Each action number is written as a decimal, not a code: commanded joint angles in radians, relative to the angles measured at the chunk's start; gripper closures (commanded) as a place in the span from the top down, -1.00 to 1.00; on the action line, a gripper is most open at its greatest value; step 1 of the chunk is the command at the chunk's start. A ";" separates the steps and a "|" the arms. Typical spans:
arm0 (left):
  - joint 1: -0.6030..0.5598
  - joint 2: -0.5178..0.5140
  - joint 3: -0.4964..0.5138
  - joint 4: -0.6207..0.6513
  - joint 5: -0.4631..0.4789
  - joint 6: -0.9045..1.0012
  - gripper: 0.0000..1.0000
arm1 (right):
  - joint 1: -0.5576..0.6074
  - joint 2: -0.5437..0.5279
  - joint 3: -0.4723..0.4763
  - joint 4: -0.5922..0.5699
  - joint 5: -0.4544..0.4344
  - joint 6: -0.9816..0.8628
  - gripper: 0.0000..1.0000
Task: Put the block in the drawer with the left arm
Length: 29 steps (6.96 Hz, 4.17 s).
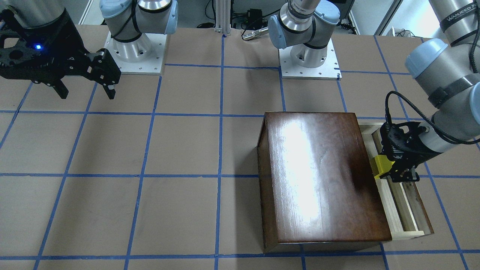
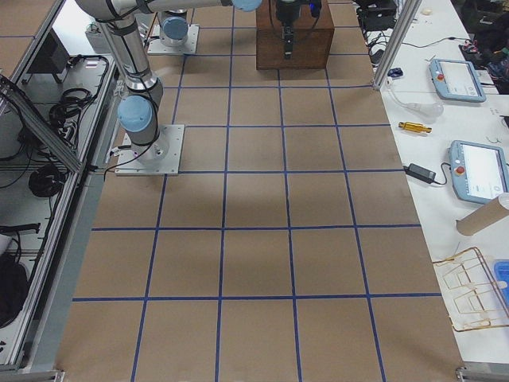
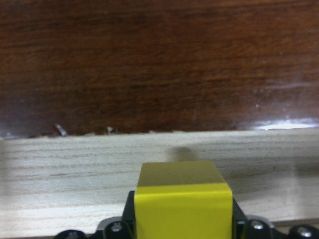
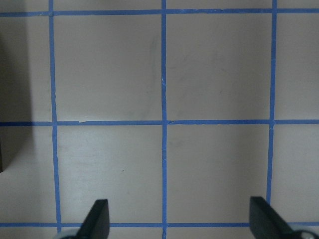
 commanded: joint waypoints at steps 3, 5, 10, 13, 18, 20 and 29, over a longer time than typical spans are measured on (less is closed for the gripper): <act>0.000 0.030 0.007 -0.013 -0.014 -0.047 0.72 | 0.000 -0.001 0.000 0.000 0.001 0.000 1.00; -0.014 0.102 0.091 -0.194 -0.090 -0.177 0.72 | -0.002 0.001 0.000 0.000 0.001 0.000 1.00; -0.187 0.195 0.180 -0.295 -0.040 -0.863 0.85 | 0.000 0.001 0.000 0.000 0.001 0.000 1.00; -0.262 0.186 0.171 -0.295 -0.028 -1.161 0.93 | 0.000 -0.001 0.000 0.000 0.001 0.000 1.00; -0.333 0.205 0.173 -0.260 0.094 -1.702 1.00 | 0.000 0.001 0.000 0.000 0.001 0.000 1.00; -0.368 0.232 0.171 -0.269 0.089 -1.885 1.00 | -0.002 -0.001 0.000 0.000 0.001 0.000 1.00; -0.324 0.278 0.170 -0.352 0.043 -1.831 1.00 | 0.000 0.001 0.000 0.000 0.001 0.000 1.00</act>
